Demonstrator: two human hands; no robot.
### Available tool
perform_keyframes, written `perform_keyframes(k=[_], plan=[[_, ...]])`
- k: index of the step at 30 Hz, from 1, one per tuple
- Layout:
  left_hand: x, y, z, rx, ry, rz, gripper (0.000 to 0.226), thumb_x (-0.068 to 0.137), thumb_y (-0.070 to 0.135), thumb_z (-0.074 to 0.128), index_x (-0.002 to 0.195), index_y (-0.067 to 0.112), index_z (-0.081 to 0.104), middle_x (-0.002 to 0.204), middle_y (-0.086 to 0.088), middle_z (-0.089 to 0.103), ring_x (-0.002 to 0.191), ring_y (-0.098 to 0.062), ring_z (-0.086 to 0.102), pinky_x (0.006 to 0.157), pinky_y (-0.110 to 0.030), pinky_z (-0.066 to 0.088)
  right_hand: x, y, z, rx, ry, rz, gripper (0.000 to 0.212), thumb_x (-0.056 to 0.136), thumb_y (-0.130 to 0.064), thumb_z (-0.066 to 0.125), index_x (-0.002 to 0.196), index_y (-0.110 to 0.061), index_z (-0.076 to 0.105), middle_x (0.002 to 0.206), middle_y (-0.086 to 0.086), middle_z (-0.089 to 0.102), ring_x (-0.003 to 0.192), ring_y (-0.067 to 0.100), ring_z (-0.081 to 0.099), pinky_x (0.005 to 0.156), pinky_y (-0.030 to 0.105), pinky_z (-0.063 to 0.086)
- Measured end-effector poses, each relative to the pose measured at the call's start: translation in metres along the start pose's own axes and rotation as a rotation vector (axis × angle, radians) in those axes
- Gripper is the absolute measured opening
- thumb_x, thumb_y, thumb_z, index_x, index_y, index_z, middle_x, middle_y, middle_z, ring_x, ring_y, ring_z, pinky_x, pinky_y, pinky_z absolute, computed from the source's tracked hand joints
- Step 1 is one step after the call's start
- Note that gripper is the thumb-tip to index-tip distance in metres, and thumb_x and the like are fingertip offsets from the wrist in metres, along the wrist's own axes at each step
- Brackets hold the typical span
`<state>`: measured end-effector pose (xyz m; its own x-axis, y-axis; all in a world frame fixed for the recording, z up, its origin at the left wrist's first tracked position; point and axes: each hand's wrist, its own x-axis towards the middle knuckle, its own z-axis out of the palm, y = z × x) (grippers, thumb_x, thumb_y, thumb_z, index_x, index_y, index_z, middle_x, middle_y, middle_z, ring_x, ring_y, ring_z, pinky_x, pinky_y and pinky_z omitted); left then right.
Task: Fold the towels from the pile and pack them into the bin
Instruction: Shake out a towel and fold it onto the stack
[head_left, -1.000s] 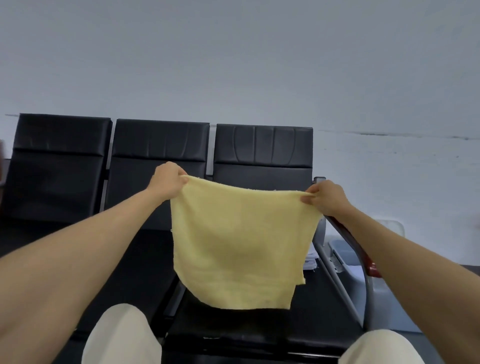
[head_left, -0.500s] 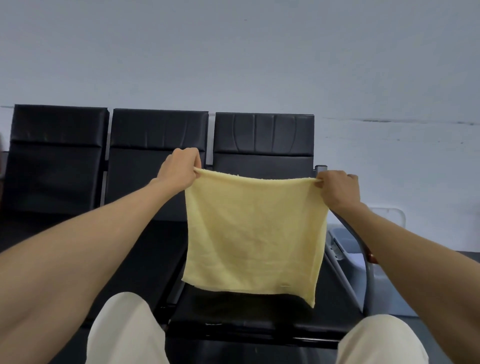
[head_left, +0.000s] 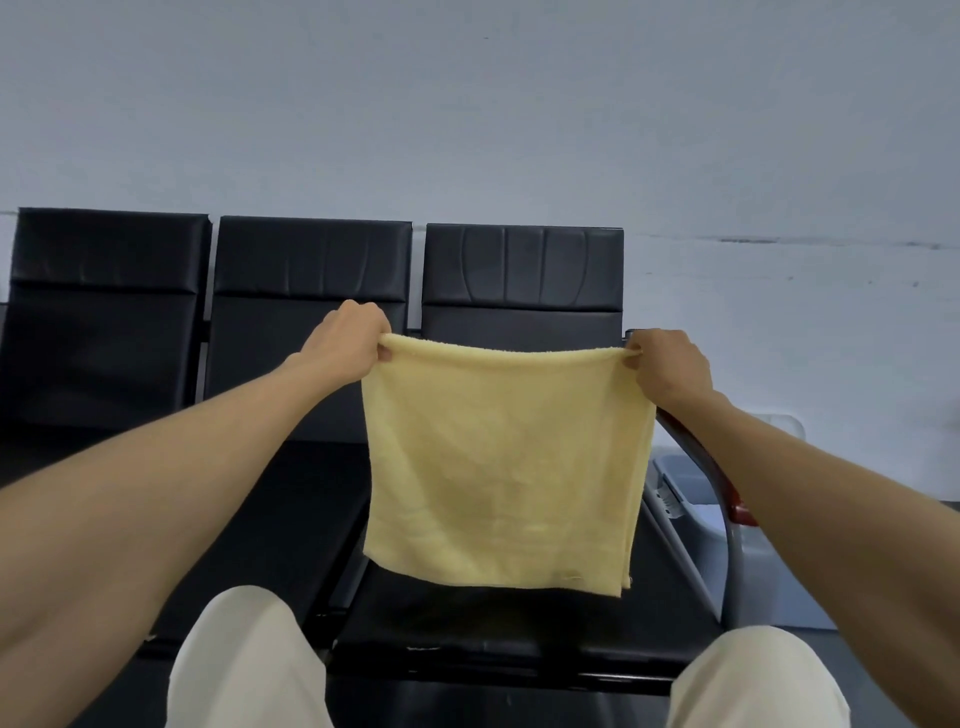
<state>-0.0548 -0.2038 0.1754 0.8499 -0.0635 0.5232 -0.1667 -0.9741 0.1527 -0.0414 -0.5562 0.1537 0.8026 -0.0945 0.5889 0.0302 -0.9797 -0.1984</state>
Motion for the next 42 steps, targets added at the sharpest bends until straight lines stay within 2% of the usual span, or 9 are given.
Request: perform_keyframes(k=[6, 11, 15, 19, 24, 27, 32, 37, 42], plan=[[0.001, -0.005, -0.012, -0.268, -0.104, -0.045, 0.014, 0.08, 0.015, 0.078, 0.075, 0.005, 0.07, 0.076, -0.006, 0.067, 0.072, -0.021, 0.065, 0.065, -0.032, 0.053, 0.0, 0.001, -0.015, -0.025, -0.098, 0.009, 0.03, 0.097, -0.006, 0.038, 0.115, -0.009, 0.062, 0.095, 0.006, 0.048, 0.082, 0.026, 0.048, 0.066, 0.031, 0.036], [-0.002, -0.004, -0.037, -0.769, -0.186, -0.19, 0.015, 0.083, 0.012, 0.074, 0.094, 0.002, 0.071, 0.091, -0.009, 0.071, 0.084, -0.022, 0.07, 0.067, -0.032, 0.058, 0.005, 0.003, -0.039, -0.056, -0.243, 0.018, 0.026, 0.093, -0.002, 0.031, 0.098, -0.011, 0.055, 0.089, 0.007, 0.052, 0.072, 0.027, 0.054, 0.066, 0.033, 0.05], [0.0, -0.007, -0.048, -0.924, -0.195, -0.255, 0.018, 0.084, 0.017, 0.073, 0.095, 0.004, 0.071, 0.093, -0.01, 0.072, 0.081, -0.019, 0.067, 0.064, -0.029, 0.053, 0.016, 0.006, -0.046, -0.046, -0.243, 0.018, 0.025, 0.097, -0.011, 0.037, 0.107, -0.015, 0.059, 0.091, 0.005, 0.054, 0.073, 0.023, 0.054, 0.069, 0.035, 0.048], [0.006, -0.014, -0.037, -0.909, -0.132, -0.278, 0.019, 0.087, 0.025, 0.07, 0.096, 0.007, 0.07, 0.09, -0.01, 0.068, 0.08, -0.022, 0.06, 0.074, -0.035, 0.054, 0.027, 0.008, -0.042, -0.016, -0.213, 0.007, 0.026, 0.099, -0.022, 0.045, 0.115, -0.014, 0.065, 0.111, 0.01, 0.063, 0.095, 0.028, 0.057, 0.077, 0.038, 0.048], [0.018, -0.023, 0.018, -0.746, -0.11, -0.327, 0.023, 0.088, 0.03, 0.071, 0.081, 0.009, 0.068, 0.064, -0.005, 0.051, 0.052, -0.014, 0.037, 0.048, -0.023, 0.034, 0.025, 0.017, -0.002, -0.005, -0.139, 0.019, 0.023, 0.097, -0.027, 0.052, 0.111, -0.018, 0.069, 0.108, 0.009, 0.064, 0.087, 0.024, 0.053, 0.072, 0.031, 0.038], [0.021, -0.028, 0.073, -0.774, -0.12, -0.417, 0.017, 0.089, 0.027, 0.07, 0.091, 0.011, 0.064, 0.075, -0.006, 0.06, 0.044, -0.014, 0.053, 0.041, -0.021, 0.041, 0.021, 0.027, 0.042, 0.058, -0.17, 0.068, 0.021, 0.094, -0.032, 0.059, 0.106, -0.022, 0.072, 0.106, 0.01, 0.064, 0.093, 0.029, 0.058, 0.075, 0.032, 0.041], [0.009, -0.034, 0.139, -0.9, -0.185, -0.432, 0.024, 0.09, 0.023, 0.068, 0.098, 0.001, 0.063, 0.095, -0.015, 0.069, 0.073, -0.02, 0.074, 0.071, -0.031, 0.061, 0.005, 0.041, 0.088, 0.252, -0.278, 0.101, 0.006, 0.089, -0.02, 0.068, 0.087, -0.014, 0.07, 0.066, 0.008, 0.066, 0.049, 0.025, 0.066, 0.067, 0.039, 0.059], [-0.035, -0.043, 0.2, -0.827, -0.311, -0.336, 0.019, 0.091, 0.025, 0.067, 0.097, 0.007, 0.07, 0.091, -0.009, 0.074, 0.083, -0.015, 0.073, 0.085, -0.034, 0.057, -0.035, 0.054, 0.145, 0.38, -0.397, 0.178, 0.017, 0.088, -0.011, 0.069, 0.099, 0.002, 0.072, 0.079, 0.014, 0.069, 0.066, 0.026, 0.07, 0.073, 0.039, 0.059], [-0.075, -0.055, 0.224, -0.626, -0.416, -0.223, 0.016, 0.088, 0.033, 0.068, 0.094, 0.018, 0.073, 0.09, 0.002, 0.071, 0.088, -0.013, 0.065, 0.079, -0.033, 0.05, -0.079, 0.06, 0.176, 0.228, -0.48, 0.039, 0.022, 0.086, -0.025, 0.072, 0.098, -0.007, 0.076, 0.093, 0.011, 0.074, 0.081, 0.021, 0.063, 0.072, 0.033, 0.046]])
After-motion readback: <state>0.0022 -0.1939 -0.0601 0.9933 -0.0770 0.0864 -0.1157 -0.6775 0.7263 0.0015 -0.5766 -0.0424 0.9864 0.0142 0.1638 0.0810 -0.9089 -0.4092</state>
